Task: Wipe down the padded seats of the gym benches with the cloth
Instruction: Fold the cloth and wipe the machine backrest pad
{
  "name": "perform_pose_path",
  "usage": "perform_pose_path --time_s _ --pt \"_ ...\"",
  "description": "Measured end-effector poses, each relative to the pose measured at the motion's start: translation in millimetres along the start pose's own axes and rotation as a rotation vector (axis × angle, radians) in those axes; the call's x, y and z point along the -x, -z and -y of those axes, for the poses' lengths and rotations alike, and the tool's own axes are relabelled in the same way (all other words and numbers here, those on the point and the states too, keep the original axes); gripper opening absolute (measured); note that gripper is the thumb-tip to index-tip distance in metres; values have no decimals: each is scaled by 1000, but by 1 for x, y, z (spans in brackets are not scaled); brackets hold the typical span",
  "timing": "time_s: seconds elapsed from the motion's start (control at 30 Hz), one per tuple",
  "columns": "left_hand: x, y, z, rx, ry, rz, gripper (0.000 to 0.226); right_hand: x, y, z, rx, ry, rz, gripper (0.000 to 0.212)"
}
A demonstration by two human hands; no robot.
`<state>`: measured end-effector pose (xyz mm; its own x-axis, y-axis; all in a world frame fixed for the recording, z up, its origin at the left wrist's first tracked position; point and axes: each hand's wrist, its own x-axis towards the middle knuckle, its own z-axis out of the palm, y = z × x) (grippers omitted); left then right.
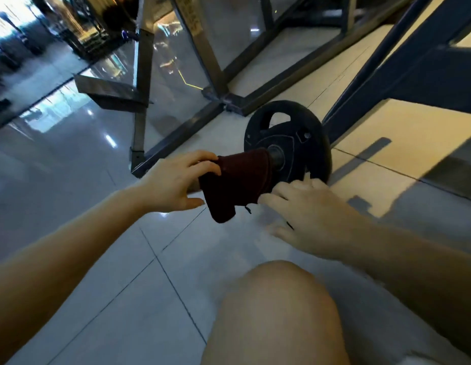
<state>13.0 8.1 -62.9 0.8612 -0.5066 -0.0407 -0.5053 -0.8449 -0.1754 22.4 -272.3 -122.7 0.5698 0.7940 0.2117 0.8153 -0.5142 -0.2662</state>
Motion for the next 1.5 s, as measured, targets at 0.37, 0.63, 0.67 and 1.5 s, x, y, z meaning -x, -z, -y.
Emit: perform_pose_path --time_s 0.37,0.63,0.67,1.5 --pt "2 -2 -6 126 163 -91 19 7 21 -20 564 101 180 58" --pt "-17 33 -34 378 185 -310 12 18 58 11 334 118 -209 39" --pt "-23 42 -43 421 149 -354 12 20 65 19 211 0 -279 40" --pt "-72 165 -252 699 -297 -701 6 193 178 60 193 -618 -729 34"
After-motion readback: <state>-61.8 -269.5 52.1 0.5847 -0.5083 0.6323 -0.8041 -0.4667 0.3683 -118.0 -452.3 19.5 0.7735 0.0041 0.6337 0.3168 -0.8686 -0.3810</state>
